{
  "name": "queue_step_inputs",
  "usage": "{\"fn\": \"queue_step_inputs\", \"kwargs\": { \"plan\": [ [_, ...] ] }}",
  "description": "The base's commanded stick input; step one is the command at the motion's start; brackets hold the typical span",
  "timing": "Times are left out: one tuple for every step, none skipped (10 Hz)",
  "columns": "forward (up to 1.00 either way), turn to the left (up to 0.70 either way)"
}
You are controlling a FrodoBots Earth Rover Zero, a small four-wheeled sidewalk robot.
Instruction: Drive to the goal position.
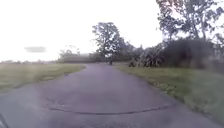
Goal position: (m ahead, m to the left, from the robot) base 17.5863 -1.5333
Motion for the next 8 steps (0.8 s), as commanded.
{"fn": "queue_step_inputs", "kwargs": {
  "plan": [
    [0.7,0.0],
    [0.7,0.0],
    [0.7,0.0],
    [0.7,0.0],
    [0.7,0.0],
    [0.7,0.0],
    [0.7,0.0],
    [0.7,0.0]
  ]
}}
